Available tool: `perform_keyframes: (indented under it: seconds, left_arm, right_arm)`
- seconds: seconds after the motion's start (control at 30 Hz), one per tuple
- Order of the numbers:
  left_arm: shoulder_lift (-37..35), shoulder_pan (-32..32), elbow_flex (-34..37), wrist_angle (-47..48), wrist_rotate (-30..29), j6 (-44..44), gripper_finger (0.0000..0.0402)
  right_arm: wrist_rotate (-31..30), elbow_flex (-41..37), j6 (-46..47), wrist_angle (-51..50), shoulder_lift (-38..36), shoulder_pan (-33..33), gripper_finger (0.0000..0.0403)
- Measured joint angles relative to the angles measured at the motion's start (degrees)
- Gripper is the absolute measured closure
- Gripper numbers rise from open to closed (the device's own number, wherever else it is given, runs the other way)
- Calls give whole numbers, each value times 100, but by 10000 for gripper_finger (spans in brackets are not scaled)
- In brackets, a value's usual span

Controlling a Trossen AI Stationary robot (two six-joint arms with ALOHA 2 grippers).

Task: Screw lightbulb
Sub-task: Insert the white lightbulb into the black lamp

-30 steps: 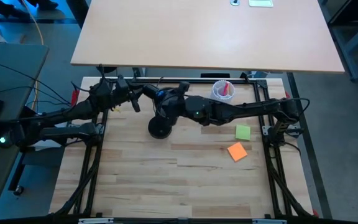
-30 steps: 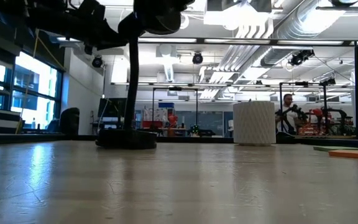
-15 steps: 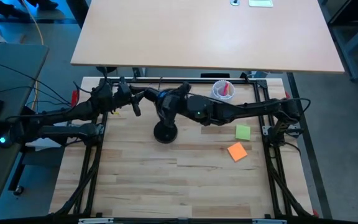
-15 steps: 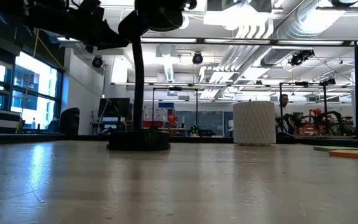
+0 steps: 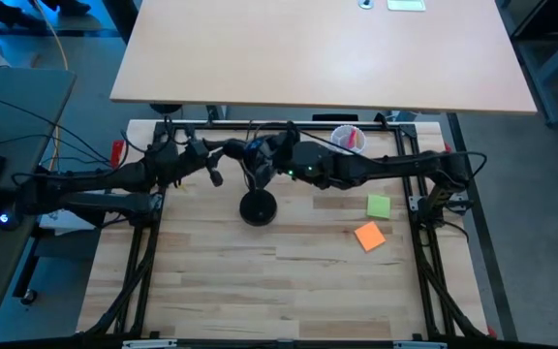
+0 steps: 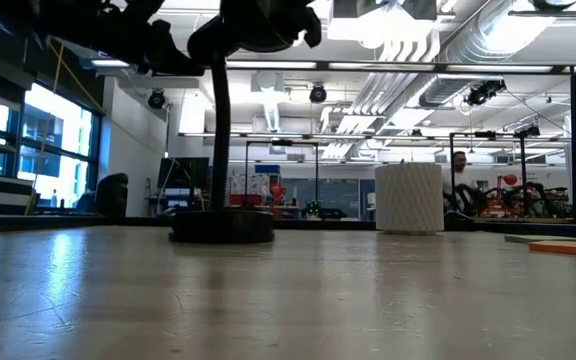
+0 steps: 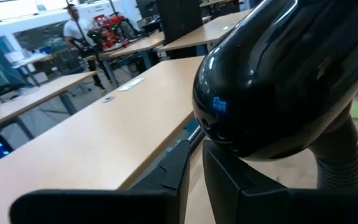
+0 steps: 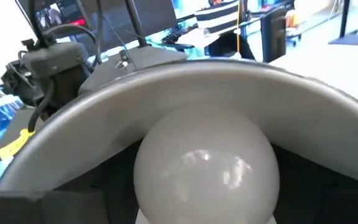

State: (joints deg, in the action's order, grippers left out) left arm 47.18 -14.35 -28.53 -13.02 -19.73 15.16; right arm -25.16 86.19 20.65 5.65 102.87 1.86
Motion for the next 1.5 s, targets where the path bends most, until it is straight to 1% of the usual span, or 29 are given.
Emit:
perform_keyframes:
  seconds: [0.07,0.17,0.43,0.57,0.73,0.77,0.9,1.0,1.1,1.2,1.3,1.4,1.43,1.47,1.5]
  left_arm:
    - [-3,39,-4,29,-119,-1,365]
    - [2,83,-9,122,-51,-28,372]
    - [2,92,-13,236,19,-204,381]
    - [2,88,-13,251,-37,-293,380]
    - [2,81,-13,280,-96,-295,380]
    - [2,81,-13,278,-100,-295,381]
    - [2,79,-13,282,-127,-297,381]
    - [2,76,-13,286,-135,-297,381]
    - [-40,74,-11,298,-139,-277,381]
    - [-119,72,-11,346,-139,-259,381]
    - [-244,81,-11,448,-144,-197,378]
    - [-402,94,-9,573,-146,-267,365]
    - [-467,105,-9,632,-147,-304,358]
    - [-535,134,-7,684,-159,-344,349]
    - [-592,171,-7,742,-163,-351,340]
  right_arm:
    - [203,-4,21,-77,7,15,111]
    - [260,-7,-235,-174,19,-1,95]
    - [159,-13,-762,-685,-25,15,91]
    - [135,-13,-1028,-857,-34,12,109]
    - [135,-13,-1165,-975,-39,14,164]
    - [141,-13,-1172,-979,-41,15,169]
    - [143,0,-1307,-995,-47,14,169]
    - [127,144,-1565,-1277,-101,-29,169]
    - [49,355,-1814,-1888,-275,-99,169]
    - [-178,509,-1978,-2563,-540,-227,169]
    - [-464,488,-2241,-2976,-817,-432,169]
    - [-559,328,-2618,-3244,-1165,-655,169]
    - [-451,218,-2814,-3273,-1288,-712,169]
    - [-145,53,-2986,-3302,-1443,-741,169]
    - [372,-204,-3124,-3313,-1594,-748,169]
